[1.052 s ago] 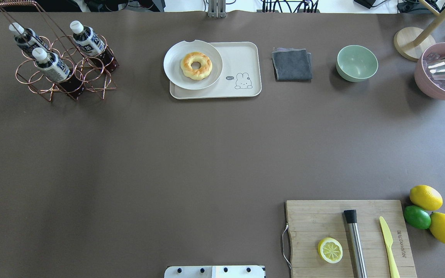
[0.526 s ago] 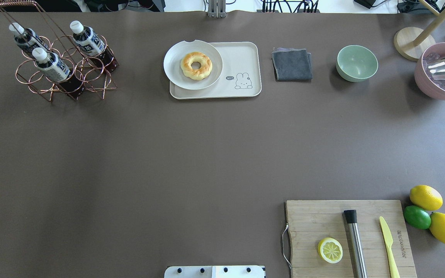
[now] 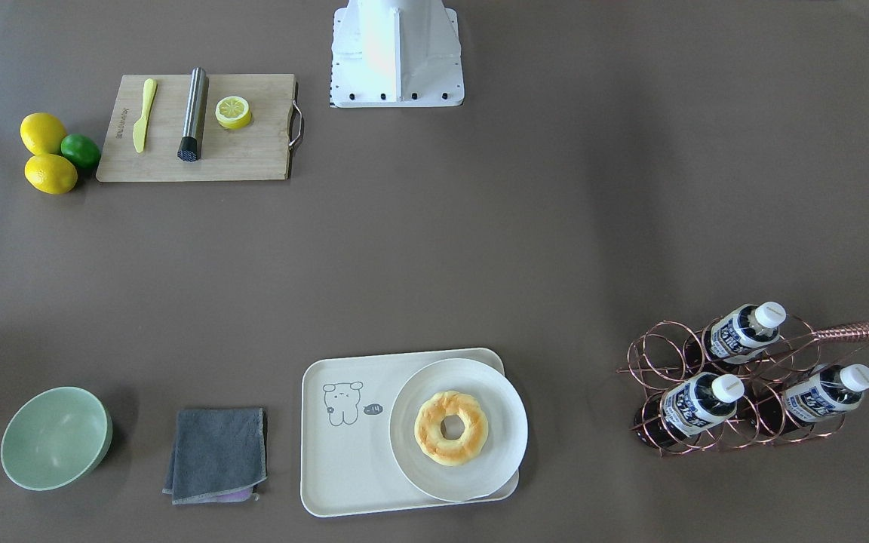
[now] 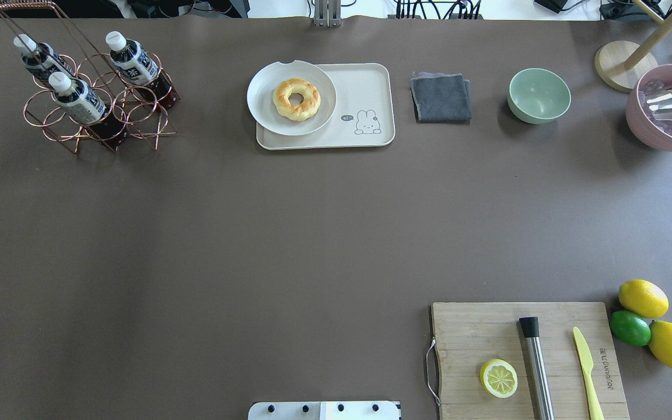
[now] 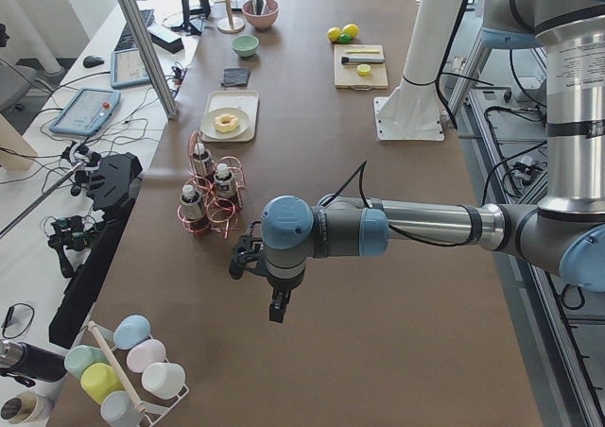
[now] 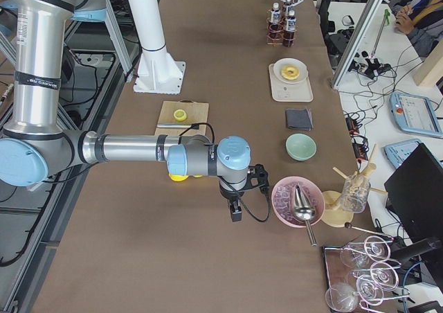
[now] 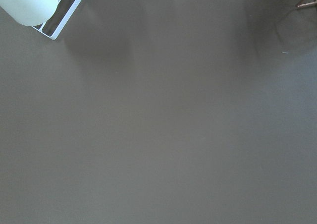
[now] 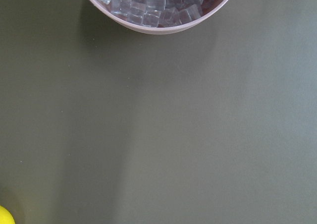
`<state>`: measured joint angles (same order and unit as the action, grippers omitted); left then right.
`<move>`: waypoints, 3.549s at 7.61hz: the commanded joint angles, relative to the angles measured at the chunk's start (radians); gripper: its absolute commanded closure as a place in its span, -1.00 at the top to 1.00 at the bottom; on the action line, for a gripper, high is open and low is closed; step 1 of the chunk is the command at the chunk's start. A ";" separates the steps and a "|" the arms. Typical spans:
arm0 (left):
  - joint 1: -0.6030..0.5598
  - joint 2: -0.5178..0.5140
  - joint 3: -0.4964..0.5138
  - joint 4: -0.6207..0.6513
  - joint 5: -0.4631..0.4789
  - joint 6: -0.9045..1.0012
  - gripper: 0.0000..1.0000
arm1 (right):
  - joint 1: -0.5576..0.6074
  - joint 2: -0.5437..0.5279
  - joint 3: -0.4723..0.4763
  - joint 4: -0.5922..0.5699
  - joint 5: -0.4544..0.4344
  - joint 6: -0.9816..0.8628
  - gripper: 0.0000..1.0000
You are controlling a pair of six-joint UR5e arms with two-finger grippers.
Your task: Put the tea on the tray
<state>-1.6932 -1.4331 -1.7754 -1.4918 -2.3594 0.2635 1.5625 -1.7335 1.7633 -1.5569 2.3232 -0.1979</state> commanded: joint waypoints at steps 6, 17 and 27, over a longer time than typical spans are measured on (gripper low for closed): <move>0.000 0.003 0.007 0.002 0.003 0.005 0.95 | 0.001 -0.001 0.001 0.001 0.007 -0.008 1.00; -0.002 0.006 -0.001 -0.004 0.002 0.002 0.95 | 0.001 -0.014 0.001 0.001 0.010 -0.008 1.00; -0.007 0.000 -0.116 -0.005 -0.001 -0.104 0.95 | 0.001 -0.015 0.019 0.001 0.015 -0.008 1.00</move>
<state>-1.7092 -1.4189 -1.8481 -1.4953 -2.3575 0.2144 1.5631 -1.7486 1.7818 -1.5555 2.3378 -0.2056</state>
